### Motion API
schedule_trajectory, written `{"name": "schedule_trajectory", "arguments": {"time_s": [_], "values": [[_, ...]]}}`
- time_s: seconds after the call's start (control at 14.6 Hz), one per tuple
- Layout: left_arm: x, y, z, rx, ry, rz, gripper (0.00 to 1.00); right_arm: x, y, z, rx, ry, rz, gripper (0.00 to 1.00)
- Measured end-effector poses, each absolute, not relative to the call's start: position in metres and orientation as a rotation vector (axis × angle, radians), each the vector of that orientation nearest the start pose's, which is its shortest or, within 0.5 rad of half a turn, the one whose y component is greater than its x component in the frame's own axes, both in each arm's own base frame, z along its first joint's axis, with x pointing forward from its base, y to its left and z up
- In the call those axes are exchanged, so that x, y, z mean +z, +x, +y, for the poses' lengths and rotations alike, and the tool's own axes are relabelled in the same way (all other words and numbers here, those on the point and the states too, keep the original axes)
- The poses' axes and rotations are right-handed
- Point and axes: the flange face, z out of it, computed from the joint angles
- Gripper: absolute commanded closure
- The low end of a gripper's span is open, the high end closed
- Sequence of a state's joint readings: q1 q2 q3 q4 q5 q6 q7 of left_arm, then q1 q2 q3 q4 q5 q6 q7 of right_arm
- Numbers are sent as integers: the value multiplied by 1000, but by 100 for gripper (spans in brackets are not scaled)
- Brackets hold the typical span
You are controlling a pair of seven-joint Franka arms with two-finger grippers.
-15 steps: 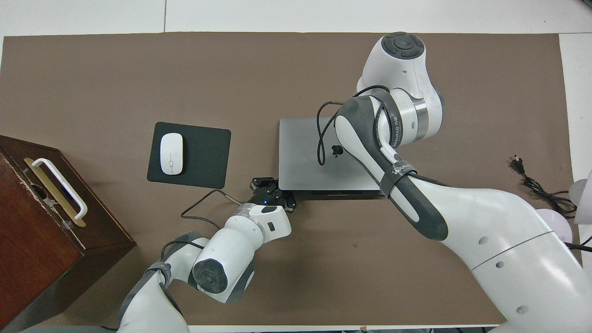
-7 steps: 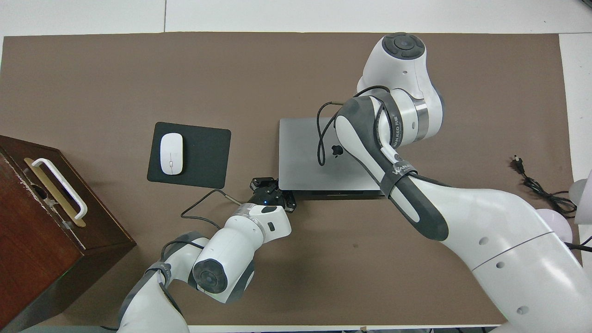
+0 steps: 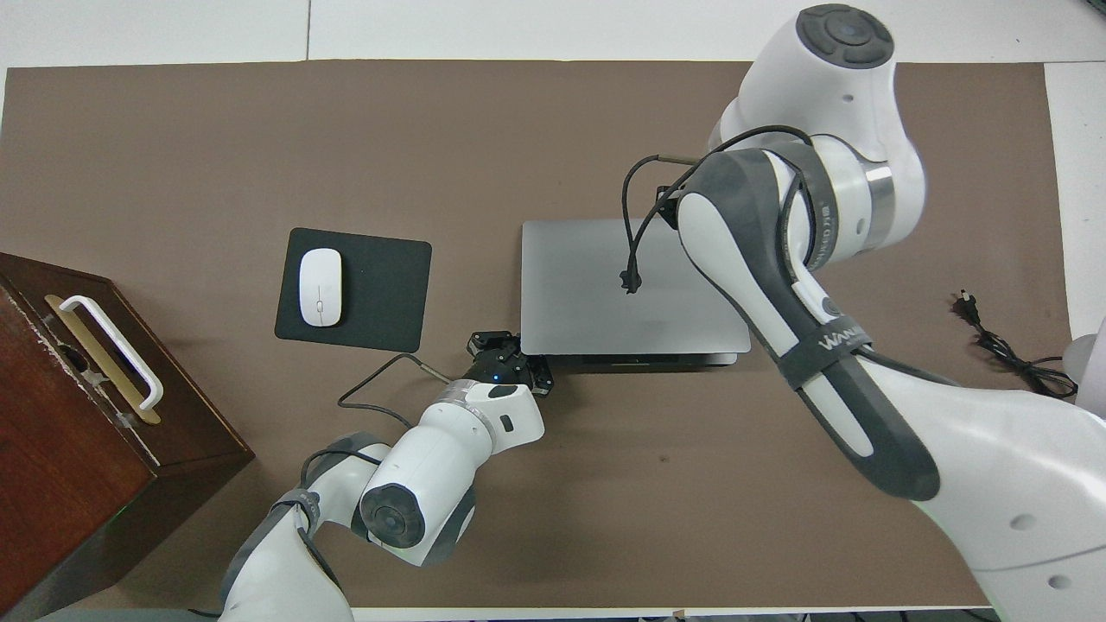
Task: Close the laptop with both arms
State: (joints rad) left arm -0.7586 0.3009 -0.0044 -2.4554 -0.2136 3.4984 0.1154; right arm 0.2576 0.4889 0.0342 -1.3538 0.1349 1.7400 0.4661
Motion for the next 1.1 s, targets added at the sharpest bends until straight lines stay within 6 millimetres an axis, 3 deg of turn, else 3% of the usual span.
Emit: {"name": "schedule_trajectory", "arguments": {"time_s": [0.14, 0.48, 0.62, 0.89, 1.1], "values": [[265, 399, -346, -1159, -3005, 1010, 100, 480, 658, 179, 106, -3044, 303, 100], [265, 399, -346, -1159, -3010, 1001, 100, 571, 658, 61, -151, -3128, 37, 100], [265, 399, -346, -1158, -3023, 981, 100, 605, 648, 27, -232, -3175, -75, 100], [266, 400, -346, -1150, -3037, 960, 100, 660, 613, -8, -277, -3201, -164, 100], [267, 400, -345, -1131, -3050, 944, 100, 684, 583, -20, -284, -3206, -150, 100]]}}
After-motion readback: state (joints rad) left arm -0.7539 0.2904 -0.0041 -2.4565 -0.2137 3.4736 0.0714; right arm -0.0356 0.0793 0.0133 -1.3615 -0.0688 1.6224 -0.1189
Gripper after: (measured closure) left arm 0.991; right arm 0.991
